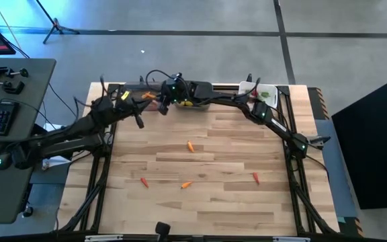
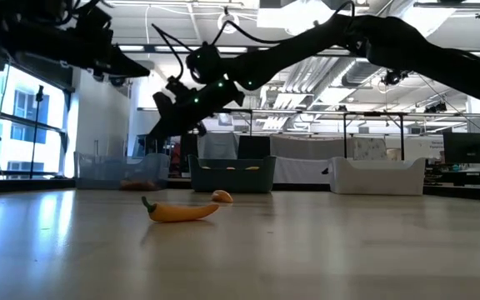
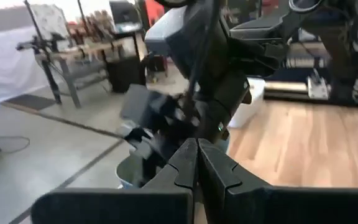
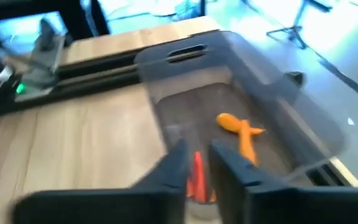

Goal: Sort produce into baskets
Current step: Put the orange chili pepper into the transparent black bin

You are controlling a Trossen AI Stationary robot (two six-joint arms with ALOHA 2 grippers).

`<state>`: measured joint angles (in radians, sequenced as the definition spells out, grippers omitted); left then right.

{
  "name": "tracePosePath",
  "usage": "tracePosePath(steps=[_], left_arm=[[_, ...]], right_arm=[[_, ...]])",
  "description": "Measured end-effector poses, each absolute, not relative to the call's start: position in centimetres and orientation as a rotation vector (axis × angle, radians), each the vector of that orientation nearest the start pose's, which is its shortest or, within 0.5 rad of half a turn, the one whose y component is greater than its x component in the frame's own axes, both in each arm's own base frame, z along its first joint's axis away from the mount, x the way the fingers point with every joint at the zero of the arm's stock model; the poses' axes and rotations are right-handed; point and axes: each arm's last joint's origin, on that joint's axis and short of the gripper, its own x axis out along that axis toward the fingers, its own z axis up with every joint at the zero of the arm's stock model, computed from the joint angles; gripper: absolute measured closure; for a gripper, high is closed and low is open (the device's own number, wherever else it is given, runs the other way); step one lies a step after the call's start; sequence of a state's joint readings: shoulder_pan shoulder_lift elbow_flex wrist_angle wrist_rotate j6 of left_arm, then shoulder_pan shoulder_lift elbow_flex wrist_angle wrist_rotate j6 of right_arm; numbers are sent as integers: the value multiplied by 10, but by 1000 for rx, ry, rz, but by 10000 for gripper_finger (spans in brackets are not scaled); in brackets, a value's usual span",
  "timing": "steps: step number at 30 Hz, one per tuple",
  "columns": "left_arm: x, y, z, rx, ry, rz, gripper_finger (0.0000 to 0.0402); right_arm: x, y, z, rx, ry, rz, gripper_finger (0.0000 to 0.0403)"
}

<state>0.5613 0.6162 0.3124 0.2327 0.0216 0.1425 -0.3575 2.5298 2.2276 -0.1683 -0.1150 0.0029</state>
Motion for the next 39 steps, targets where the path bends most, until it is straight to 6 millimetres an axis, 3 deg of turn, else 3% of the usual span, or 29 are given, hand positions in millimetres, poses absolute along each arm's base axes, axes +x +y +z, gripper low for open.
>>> tracePosePath(steps=[2,5,9,12,16,23,29,35,39], left_arm=[[130,79,244,123,152,518,402],[130,74,257,125,218,477,401],[127,65,270,109,317,416,401],[125,58,278,85,376,373,401],[124,49,283,42,458,312,401],[131,32,268,-67,733,143,401],[156,8,250,-56,884,-27,401],[176,-19,226,-73,1062,-145,391],[182,-43,209,-55,1192,-286,368]], right_arm=[[539,-195,194,105,469,-199,390],[542,-187,188,86,432,-167,386],[537,-171,164,79,387,-149,400],[522,-153,157,102,328,-134,401],[488,-131,170,99,258,-139,402],[415,-94,188,56,286,-238,402],[361,-77,194,36,324,-315,403],[323,-71,198,46,316,-398,403],[309,-69,202,43,297,-412,403]])
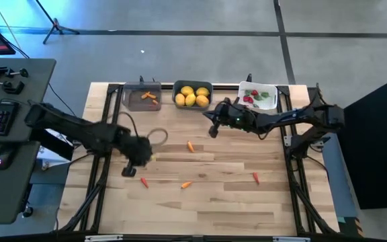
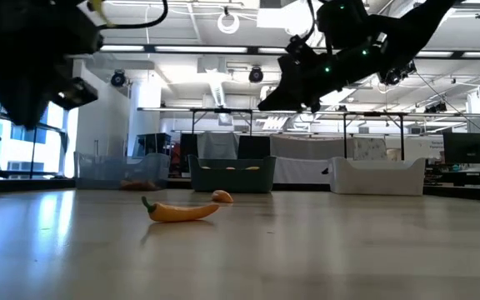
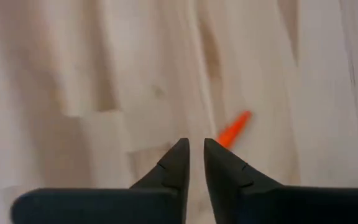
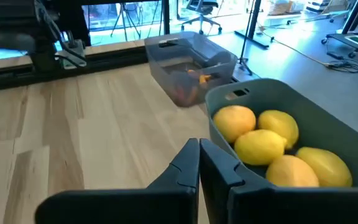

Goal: Sort produce into baskets
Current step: Put the orange chili pepper into the transparent black bin

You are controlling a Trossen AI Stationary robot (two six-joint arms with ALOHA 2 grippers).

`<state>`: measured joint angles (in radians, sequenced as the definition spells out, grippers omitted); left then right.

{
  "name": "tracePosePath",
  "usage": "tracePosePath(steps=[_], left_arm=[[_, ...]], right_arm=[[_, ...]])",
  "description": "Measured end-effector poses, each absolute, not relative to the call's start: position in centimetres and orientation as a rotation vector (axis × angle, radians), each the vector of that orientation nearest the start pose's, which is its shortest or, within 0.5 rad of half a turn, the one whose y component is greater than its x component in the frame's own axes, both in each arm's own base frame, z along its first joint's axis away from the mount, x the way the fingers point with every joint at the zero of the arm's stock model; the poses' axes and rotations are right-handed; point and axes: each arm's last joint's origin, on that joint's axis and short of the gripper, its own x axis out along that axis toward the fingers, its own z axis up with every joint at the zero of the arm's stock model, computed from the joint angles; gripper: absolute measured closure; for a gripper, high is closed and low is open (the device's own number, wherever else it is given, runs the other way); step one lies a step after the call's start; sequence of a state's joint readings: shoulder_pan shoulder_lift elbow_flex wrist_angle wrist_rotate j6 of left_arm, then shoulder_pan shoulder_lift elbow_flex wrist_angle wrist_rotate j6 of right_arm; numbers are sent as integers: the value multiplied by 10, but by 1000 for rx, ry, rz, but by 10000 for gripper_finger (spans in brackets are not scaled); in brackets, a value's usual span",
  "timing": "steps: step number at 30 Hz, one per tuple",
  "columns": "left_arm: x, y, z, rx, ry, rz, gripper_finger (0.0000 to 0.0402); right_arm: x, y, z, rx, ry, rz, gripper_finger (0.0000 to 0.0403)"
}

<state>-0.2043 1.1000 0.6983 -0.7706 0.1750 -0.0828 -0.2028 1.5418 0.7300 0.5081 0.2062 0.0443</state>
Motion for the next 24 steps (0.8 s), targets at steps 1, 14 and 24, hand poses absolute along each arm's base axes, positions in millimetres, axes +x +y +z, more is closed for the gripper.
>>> tracePosePath(steps=[1,14,24], left_arm=[[183,-49,205,-42,1220,-311,361],[191,-98,162,140,1407,-327,283],[202,-105,147,106,1405,-345,309]], right_arm=[[306,-69,203,42,296,-413,403],[302,-68,202,-2,313,-399,403],[302,-68,202,-26,319,-393,403]])
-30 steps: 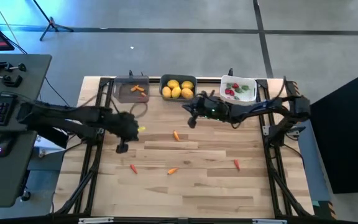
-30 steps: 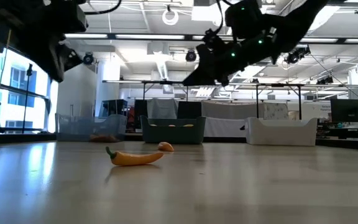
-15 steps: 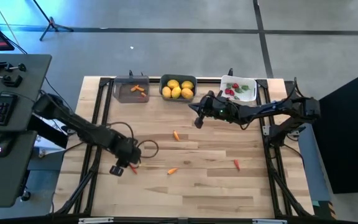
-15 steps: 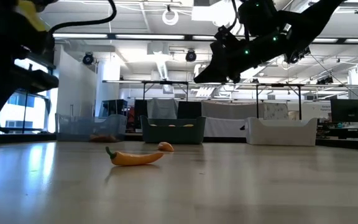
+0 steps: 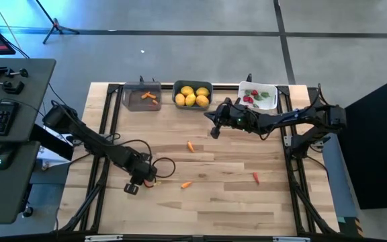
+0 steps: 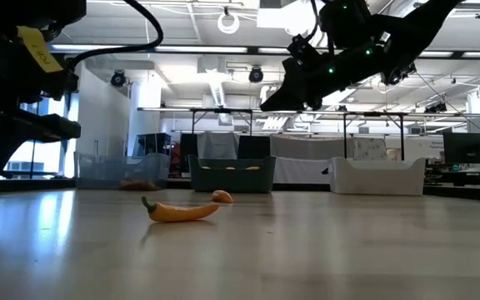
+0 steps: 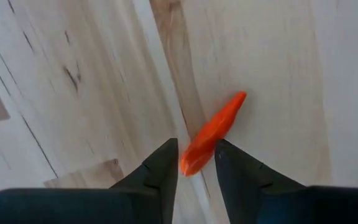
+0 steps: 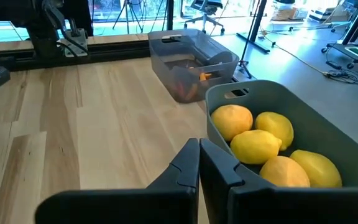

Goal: Sort produce into baskets
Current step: Put the orange chili pepper into the transparent black bin

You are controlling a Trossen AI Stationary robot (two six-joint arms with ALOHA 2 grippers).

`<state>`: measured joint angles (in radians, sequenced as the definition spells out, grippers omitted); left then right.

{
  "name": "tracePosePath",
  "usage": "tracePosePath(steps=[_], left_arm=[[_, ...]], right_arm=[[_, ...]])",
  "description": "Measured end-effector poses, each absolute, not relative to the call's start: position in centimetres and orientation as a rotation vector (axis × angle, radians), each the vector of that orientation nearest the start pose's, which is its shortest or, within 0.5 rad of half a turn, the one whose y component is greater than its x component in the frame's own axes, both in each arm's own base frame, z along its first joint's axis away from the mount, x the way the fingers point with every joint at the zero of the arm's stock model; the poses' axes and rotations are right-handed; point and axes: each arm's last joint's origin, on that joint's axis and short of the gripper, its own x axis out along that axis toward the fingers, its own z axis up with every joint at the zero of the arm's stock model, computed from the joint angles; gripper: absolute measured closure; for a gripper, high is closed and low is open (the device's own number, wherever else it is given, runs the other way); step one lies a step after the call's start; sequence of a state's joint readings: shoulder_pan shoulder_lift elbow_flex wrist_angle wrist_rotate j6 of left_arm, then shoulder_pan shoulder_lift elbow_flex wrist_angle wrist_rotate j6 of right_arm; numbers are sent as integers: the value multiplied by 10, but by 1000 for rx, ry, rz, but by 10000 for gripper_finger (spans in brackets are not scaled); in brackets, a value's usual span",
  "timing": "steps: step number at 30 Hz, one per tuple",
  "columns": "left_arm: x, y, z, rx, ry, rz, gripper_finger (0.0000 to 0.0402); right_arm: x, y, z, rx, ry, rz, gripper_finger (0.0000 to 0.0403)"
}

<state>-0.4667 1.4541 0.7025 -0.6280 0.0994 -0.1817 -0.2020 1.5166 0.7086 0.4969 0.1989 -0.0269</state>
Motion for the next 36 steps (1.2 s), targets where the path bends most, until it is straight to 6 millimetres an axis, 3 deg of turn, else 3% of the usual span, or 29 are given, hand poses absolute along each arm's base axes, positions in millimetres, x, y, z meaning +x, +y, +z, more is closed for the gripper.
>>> tracePosePath(steps=[11,17,22,28,33,36], left_arm=[[203,-108,139,105,1451,-373,366],[207,-91,146,70,1412,-213,396],[216,-59,160,-79,1332,-19,400],[223,-3,189,-191,1141,343,401],[211,50,218,-280,946,710,401],[197,81,223,-340,894,902,401]], right_arm=[[302,-68,200,-44,342,-390,403],[302,-68,199,-52,354,-388,403],[302,-68,199,-66,357,-385,403],[302,-68,199,-70,358,-384,403],[301,-68,199,-67,362,-385,403],[301,-68,198,-67,372,-384,403]])
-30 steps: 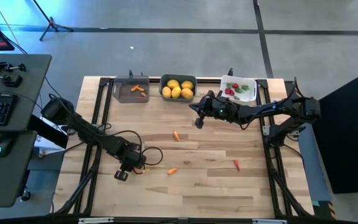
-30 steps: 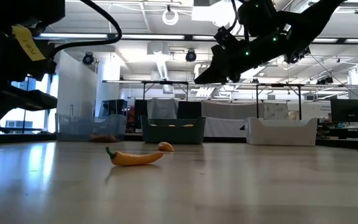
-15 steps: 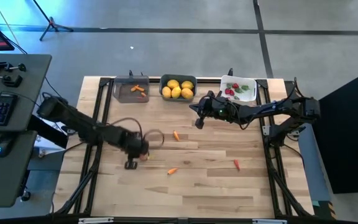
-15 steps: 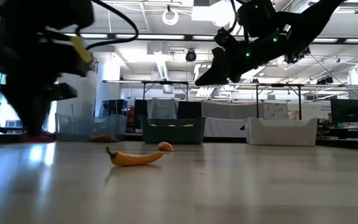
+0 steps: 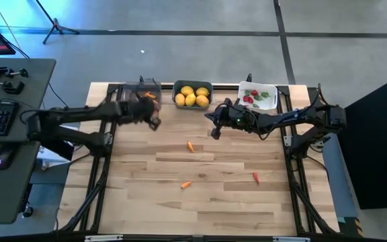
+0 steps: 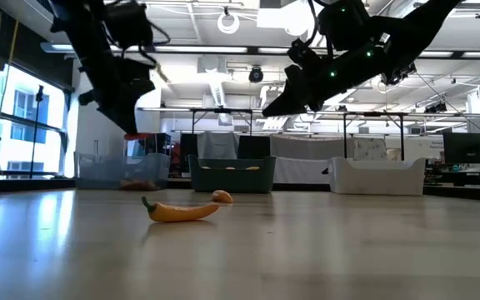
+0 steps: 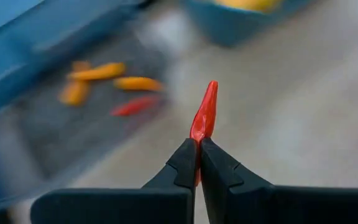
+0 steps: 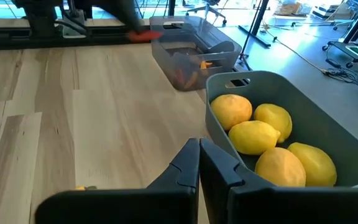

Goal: Sort produce into baskets
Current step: Put the orange chili pepper into the transparent black bin, then put the yellow chili pepper into the transparent black bin

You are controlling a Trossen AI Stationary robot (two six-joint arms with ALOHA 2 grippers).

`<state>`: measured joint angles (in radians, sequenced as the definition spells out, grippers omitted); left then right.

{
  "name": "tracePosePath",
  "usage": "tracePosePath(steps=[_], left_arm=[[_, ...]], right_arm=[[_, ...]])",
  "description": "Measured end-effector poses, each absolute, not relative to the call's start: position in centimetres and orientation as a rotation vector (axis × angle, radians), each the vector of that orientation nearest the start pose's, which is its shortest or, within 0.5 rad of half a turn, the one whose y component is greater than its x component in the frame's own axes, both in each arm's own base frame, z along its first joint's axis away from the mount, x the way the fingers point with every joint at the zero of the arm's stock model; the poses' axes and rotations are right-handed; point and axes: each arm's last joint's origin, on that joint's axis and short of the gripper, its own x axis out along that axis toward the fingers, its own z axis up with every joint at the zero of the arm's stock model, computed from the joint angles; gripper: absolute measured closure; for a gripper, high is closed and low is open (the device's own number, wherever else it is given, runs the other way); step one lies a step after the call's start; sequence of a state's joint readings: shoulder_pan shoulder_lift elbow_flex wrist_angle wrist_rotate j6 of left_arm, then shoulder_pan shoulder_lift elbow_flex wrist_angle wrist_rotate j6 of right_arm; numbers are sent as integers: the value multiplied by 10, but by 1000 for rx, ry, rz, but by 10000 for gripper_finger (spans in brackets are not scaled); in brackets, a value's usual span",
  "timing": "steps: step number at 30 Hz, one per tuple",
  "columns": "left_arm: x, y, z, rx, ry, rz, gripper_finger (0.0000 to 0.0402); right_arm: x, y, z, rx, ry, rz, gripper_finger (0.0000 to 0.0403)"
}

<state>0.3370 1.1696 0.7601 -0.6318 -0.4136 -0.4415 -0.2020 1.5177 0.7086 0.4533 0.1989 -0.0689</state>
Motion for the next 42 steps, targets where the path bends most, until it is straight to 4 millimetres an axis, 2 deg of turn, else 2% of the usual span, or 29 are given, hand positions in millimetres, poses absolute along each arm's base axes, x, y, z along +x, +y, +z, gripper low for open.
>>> tracePosePath(steps=[3,9,13,17,24,28,33,37,42], left_arm=[[185,111,221,-367,902,1015,401],[171,163,203,-382,959,1124,401],[170,187,191,-433,928,1064,401],[171,199,182,-440,918,1035,382],[171,202,181,-414,925,1020,306],[173,199,176,-389,871,1000,275],[175,184,170,-361,704,903,270],[176,166,176,-310,557,851,275],[171,141,185,-242,356,780,284]], right_arm=[[301,-67,197,-66,378,-384,403],[301,-68,197,-48,376,-388,403],[301,-68,197,-24,372,-401,403],[300,-68,196,7,381,-409,403],[299,-67,192,111,398,-411,403],[299,-66,192,176,390,-421,399],[303,-58,185,230,404,-408,367],[312,-47,175,270,433,-385,321],[332,-27,161,248,461,-337,274]])
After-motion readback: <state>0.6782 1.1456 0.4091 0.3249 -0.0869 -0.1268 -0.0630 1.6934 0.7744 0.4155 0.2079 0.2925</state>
